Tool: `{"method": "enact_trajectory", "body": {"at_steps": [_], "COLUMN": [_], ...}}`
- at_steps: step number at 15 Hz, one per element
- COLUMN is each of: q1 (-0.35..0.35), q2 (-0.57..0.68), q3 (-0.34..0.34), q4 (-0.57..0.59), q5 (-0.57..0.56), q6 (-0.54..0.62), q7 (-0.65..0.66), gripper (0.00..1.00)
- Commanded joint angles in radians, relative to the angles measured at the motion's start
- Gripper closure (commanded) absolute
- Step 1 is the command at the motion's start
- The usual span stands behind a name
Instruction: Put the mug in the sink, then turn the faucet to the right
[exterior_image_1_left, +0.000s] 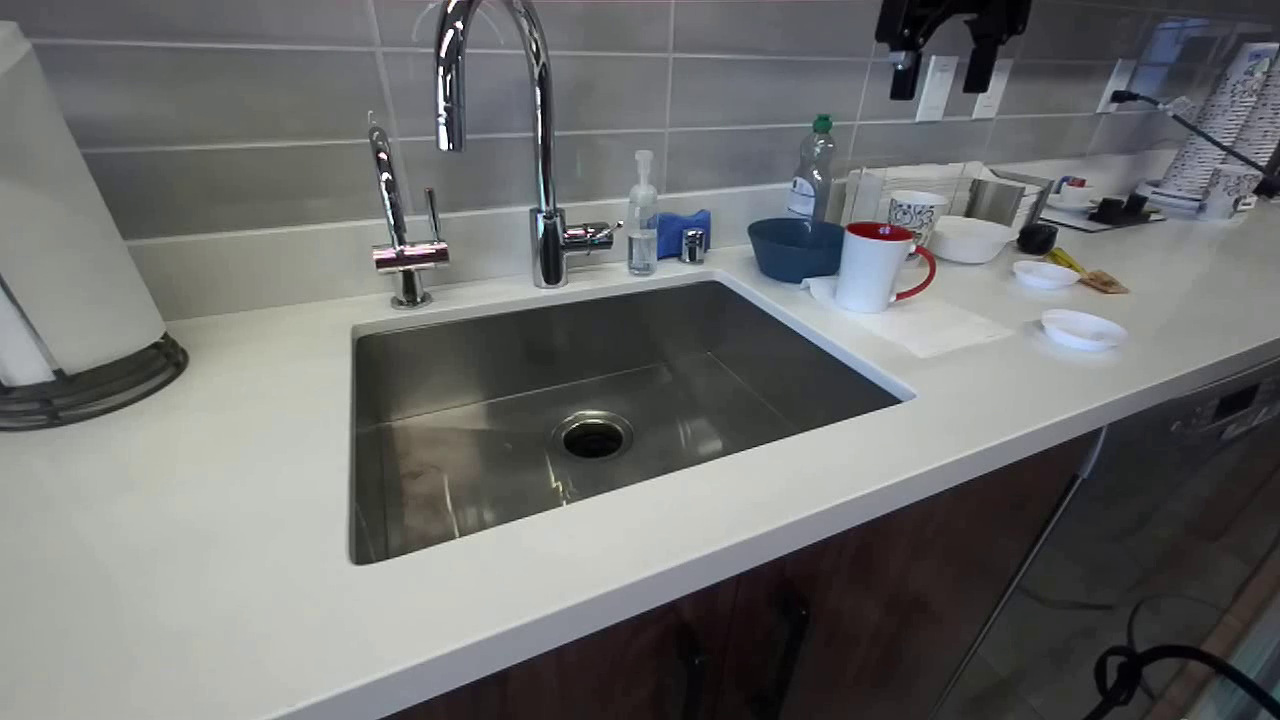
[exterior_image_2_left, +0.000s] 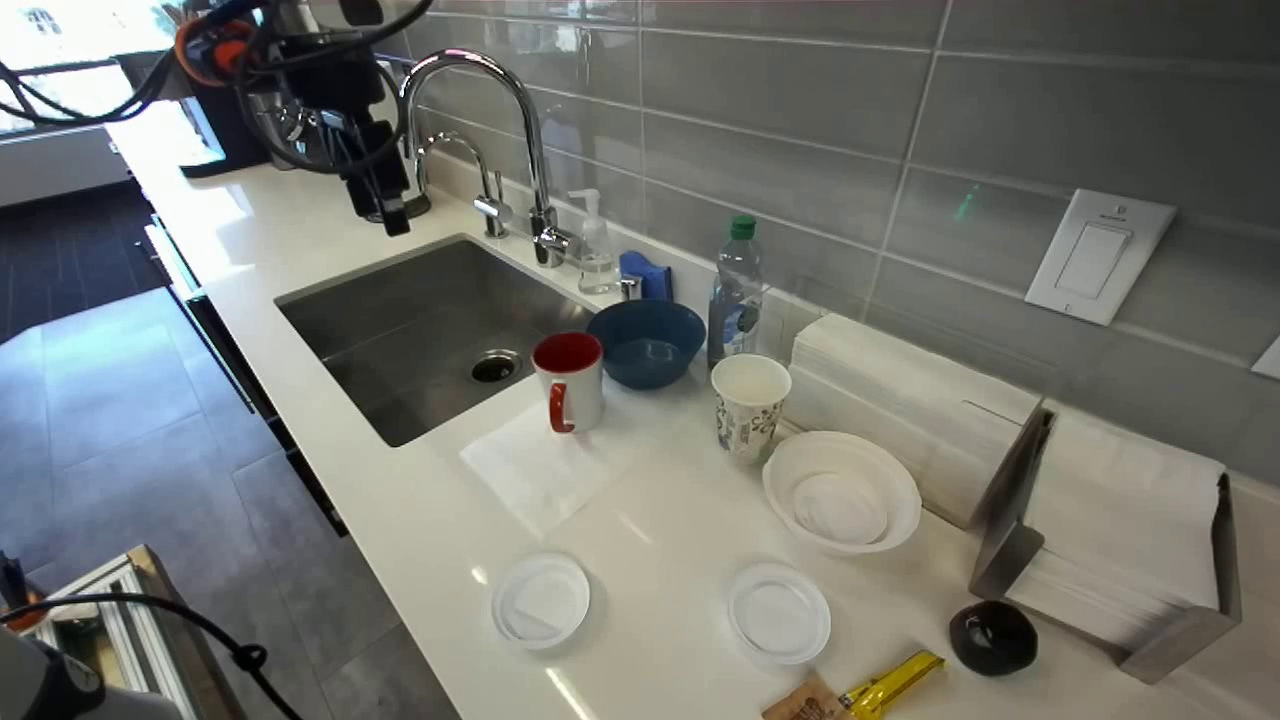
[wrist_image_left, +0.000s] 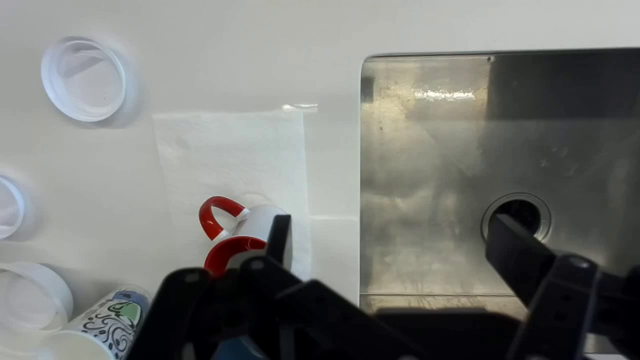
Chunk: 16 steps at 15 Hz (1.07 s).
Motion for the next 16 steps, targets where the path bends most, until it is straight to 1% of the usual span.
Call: {"method": "enact_trajectory", "body": {"at_steps": [1, 2, 3, 4, 5, 6, 8, 10, 11, 12, 13, 14, 15, 16], "q1": [0.014, 0.005, 0.013, 0.034, 0.035, -0.007, -0.025, -0.04, -0.05, -0.061, -0.08, -0.09, -0.088, -0.087], "q2": [0.003, 0.009, 0.009, 0.019, 0.038, 0.053, 0.087, 0.122, 0.134, 0.149, 0.151, 0.159, 0.183, 0.16], "q3": [-0.054, -0.076, -0.112, -0.158, -0.194, -0.197, -0.239, -0.273, -0.286, -0.292, -0.286, -0.293, -0.31, -0.294], "q4": [-0.014, -0.012, -0.031, -0.032, -0.028, -0.024, -0.015, -0.013, -0.017, -0.021, -0.037, -0.046, -0.034, -0.033], "q5": [0.027, 0.006, 0.049, 0.024, 0.023, 0.011, -0.002, 0.013, 0.015, 0.003, -0.055, -0.046, 0.054, -0.002], "q6": [-0.001, -0.038, 0.001, -0.007, -0.01, -0.02, -0.011, 0.018, 0.031, 0.045, 0.101, 0.168, 0.23, 0.147], "q7": [-0.103, -0.169, -0.271, -0.339, -0.416, -0.488, -0.574, -0.647, -0.669, -0.661, -0.569, -0.538, -0.573, -0.584], "gripper": [0.0, 0.0, 0.0, 0.0, 0.0, 0.0, 0.0, 0.0, 0.0, 0.0, 0.0, 0.0, 0.0, 0.0]}}
